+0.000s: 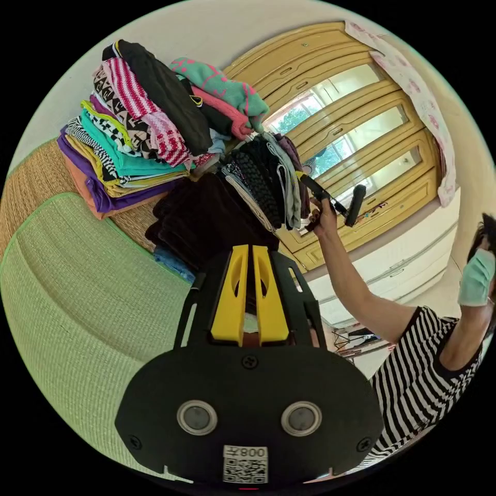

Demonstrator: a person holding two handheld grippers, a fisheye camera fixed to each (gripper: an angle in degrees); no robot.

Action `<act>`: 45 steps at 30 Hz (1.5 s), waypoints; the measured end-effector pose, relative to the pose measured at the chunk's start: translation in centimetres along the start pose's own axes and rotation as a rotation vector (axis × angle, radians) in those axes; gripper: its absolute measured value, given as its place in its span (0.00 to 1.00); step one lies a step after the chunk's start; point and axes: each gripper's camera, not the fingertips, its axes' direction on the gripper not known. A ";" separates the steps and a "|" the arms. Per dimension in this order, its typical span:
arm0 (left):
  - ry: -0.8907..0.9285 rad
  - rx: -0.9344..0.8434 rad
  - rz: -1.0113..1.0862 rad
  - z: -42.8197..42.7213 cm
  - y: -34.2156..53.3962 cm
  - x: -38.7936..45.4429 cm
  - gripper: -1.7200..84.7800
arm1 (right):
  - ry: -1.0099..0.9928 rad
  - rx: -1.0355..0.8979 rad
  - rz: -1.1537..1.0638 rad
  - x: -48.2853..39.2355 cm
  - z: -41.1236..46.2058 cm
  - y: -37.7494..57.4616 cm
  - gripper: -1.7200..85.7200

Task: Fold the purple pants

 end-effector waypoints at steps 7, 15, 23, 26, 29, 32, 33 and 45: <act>-0.054 -0.059 -0.077 -4.7 -1.3 6.0 0.03 | 0.065 -0.043 0.113 3.3 2.7 -1.1 0.14; -0.067 -0.087 -0.166 -6.7 -6.0 14.6 0.03 | 0.070 -0.146 0.094 2.2 7.4 0.9 0.14; -0.034 -0.131 -0.227 -7.5 -11.6 23.8 0.02 | 0.057 -0.153 0.110 2.8 9.5 5.7 0.07; -0.029 -0.119 -0.215 -8.7 -14.4 28.0 0.02 | 0.023 -0.159 0.130 3.4 9.9 7.5 0.06; -0.028 -0.112 -0.192 -9.9 -17.1 32.4 0.02 | -0.038 -0.132 0.188 4.5 9.1 9.3 0.04; -0.037 -0.097 -0.195 -11.2 -19.5 36.7 0.02 | -0.130 -0.065 0.244 5.8 7.3 11.1 0.04; -0.027 -0.076 -0.203 -11.8 -20.5 38.4 0.02 | -0.173 -0.033 0.255 6.3 6.3 11.9 0.04; 0.020 0.127 -0.190 -19.0 -31.1 58.6 0.02 | -0.554 0.213 0.148 4.4 -5.1 14.6 0.03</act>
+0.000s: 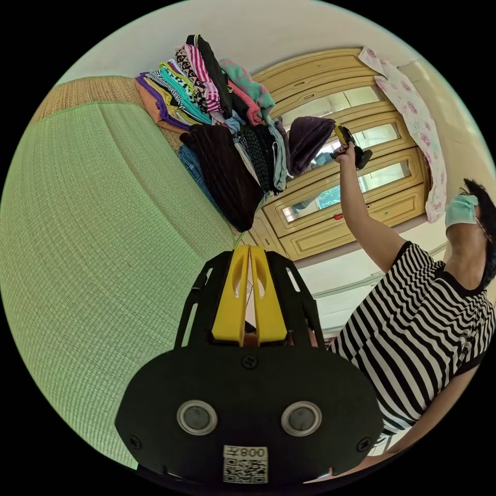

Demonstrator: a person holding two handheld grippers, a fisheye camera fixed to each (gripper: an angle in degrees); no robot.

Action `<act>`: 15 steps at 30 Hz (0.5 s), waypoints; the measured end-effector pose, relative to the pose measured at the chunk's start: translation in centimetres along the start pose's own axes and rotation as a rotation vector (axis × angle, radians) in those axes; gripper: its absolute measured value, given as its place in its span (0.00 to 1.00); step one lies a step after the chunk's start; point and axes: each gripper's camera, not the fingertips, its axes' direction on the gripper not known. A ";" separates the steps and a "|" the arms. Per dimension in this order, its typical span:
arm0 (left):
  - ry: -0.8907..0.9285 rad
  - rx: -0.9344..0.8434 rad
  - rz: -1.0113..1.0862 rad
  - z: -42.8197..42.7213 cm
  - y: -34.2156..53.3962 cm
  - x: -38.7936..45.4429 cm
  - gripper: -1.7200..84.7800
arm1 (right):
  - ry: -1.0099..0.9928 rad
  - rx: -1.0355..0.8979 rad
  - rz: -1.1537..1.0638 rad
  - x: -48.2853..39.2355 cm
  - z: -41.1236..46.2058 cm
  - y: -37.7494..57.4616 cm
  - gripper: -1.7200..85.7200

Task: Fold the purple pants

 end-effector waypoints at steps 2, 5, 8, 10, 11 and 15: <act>-0.003 0.036 0.013 -1.3 -1.0 3.7 0.02 | -0.069 0.019 -0.045 -2.3 -0.9 -0.4 0.03; -0.015 0.105 0.033 -3.8 -2.4 9.6 0.03 | -0.181 0.044 -0.122 -6.6 -2.0 -0.9 0.03; -0.033 0.189 0.060 -6.8 -3.9 15.6 0.04 | -0.289 0.044 -0.182 -11.0 -2.2 -1.1 0.03; -0.054 0.248 0.081 -8.8 -4.8 19.4 0.06 | -0.371 0.047 -0.218 -13.8 -2.1 -0.8 0.03; -0.071 0.287 0.090 -10.1 -5.4 21.9 0.07 | -0.421 0.046 -0.240 -15.7 -1.9 -0.5 0.03; -0.160 0.429 0.125 -15.0 -6.6 30.7 0.13 | -0.591 0.013 -0.270 -22.1 -0.2 1.3 0.03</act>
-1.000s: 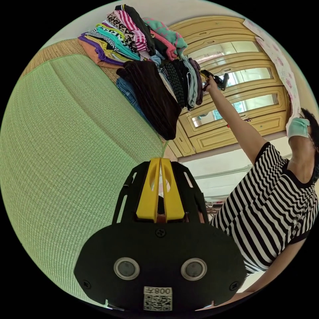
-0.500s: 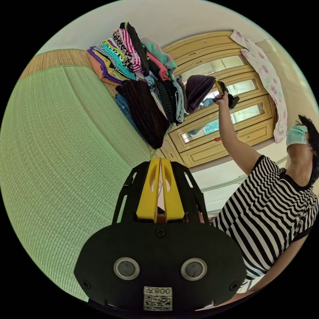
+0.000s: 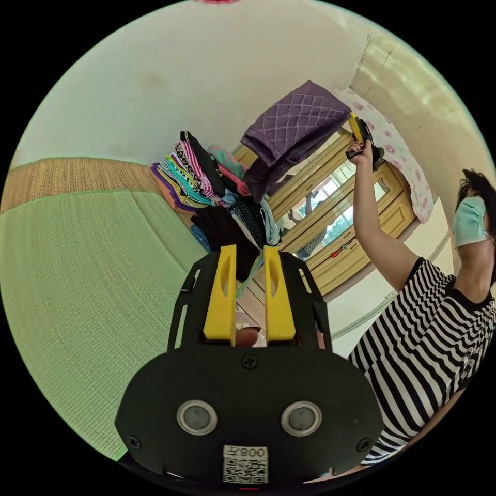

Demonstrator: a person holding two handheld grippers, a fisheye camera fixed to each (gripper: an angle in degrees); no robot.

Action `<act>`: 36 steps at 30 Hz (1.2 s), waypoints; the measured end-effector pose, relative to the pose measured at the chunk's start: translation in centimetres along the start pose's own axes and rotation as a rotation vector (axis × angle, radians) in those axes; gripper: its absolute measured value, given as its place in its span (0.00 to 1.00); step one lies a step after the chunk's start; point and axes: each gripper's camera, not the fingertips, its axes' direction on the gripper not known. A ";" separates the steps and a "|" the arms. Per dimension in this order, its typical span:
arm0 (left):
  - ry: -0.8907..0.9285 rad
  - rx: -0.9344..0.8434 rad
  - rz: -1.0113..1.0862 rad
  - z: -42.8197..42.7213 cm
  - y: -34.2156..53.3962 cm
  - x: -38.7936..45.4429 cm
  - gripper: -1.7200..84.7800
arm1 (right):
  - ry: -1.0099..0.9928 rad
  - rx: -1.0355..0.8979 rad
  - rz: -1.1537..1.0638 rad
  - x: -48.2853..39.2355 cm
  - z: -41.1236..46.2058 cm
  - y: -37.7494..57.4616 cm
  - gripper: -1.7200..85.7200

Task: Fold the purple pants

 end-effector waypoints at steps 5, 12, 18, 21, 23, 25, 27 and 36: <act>-0.095 0.122 0.009 -5.8 -2.3 7.5 0.16 | -0.192 -0.068 0.040 -3.7 7.1 3.4 0.03; -0.330 0.169 -0.063 -12.3 -2.0 15.8 0.19 | -0.484 -0.214 0.134 -10.4 19.3 12.2 0.03; -0.482 0.223 -0.230 -16.2 -1.4 19.3 0.21 | -0.683 -0.327 0.102 -19.3 28.4 17.8 0.03; -0.566 0.252 -0.298 -17.6 -2.2 20.9 0.21 | -0.735 -0.375 0.024 -24.3 32.0 19.2 0.03; -0.611 0.284 -0.336 -18.4 -3.0 22.0 0.19 | -0.768 -0.406 -0.012 -26.7 34.1 19.7 0.03; -0.653 0.315 -0.372 -19.3 -4.0 23.0 0.17 | -0.775 -0.418 -0.040 -28.4 36.0 19.8 0.03; -0.705 0.364 -0.406 -20.6 -5.4 24.4 0.13 | -0.791 -0.421 -0.035 -29.1 38.4 19.3 0.03; -0.846 0.448 -0.341 -24.5 -12.9 30.9 0.05 | -0.690 -0.313 0.033 -18.1 43.0 14.2 0.03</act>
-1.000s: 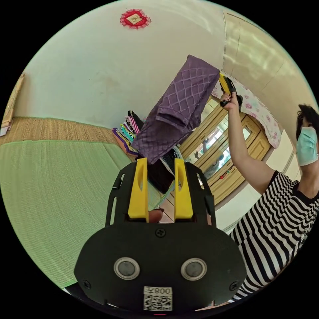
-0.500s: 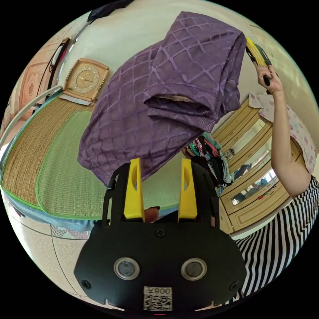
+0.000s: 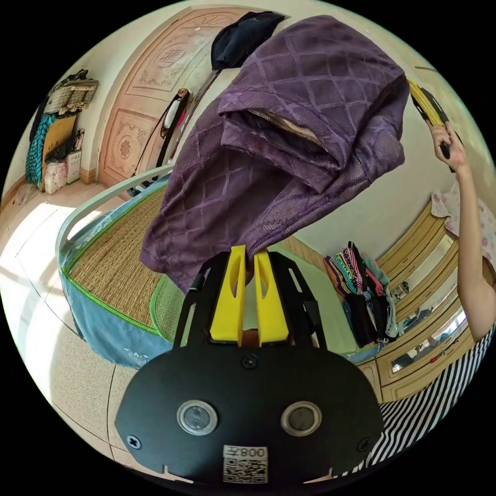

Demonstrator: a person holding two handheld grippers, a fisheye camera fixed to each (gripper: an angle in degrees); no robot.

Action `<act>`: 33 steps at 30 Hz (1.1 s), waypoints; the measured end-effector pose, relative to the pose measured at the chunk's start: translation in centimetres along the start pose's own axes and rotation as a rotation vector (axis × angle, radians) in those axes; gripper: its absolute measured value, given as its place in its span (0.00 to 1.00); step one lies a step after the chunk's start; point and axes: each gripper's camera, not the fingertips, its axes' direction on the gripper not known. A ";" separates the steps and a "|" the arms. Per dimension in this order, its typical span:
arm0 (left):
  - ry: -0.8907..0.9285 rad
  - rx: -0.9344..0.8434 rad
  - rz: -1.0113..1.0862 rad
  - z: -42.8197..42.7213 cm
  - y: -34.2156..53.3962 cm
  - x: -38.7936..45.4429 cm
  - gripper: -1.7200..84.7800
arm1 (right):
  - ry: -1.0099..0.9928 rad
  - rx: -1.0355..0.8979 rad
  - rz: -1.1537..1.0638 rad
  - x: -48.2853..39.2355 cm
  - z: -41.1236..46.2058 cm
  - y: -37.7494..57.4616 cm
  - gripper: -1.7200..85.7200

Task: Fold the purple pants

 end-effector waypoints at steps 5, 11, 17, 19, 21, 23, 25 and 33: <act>-0.065 -0.054 0.186 0.4 -2.0 5.7 0.05 | 0.165 0.098 0.144 11.6 -9.8 3.7 0.03; -0.035 -0.416 0.323 10.5 2.1 11.7 0.07 | 0.586 -0.080 0.626 30.7 -22.8 22.3 0.03; 0.007 -0.694 0.171 17.6 5.6 14.2 0.10 | 0.663 -0.205 0.921 37.9 -29.0 33.3 0.03; 0.039 -0.650 0.145 17.3 4.6 15.1 0.10 | 0.632 -0.301 0.843 39.0 -26.3 31.2 0.04; 0.046 -0.606 0.120 17.5 2.7 15.9 0.12 | 0.603 -0.405 0.707 40.9 -21.2 27.3 0.07; 0.023 -0.609 0.106 18.5 1.1 16.2 0.13 | 0.573 -0.503 0.598 42.3 -16.7 24.6 0.10; -0.027 -0.617 0.104 20.2 -0.3 16.5 0.14 | 0.594 -0.629 0.477 43.7 -12.0 22.4 0.12; -0.137 -0.767 0.213 31.9 -5.3 19.2 0.15 | 0.694 -0.939 0.140 49.1 0.5 17.1 0.14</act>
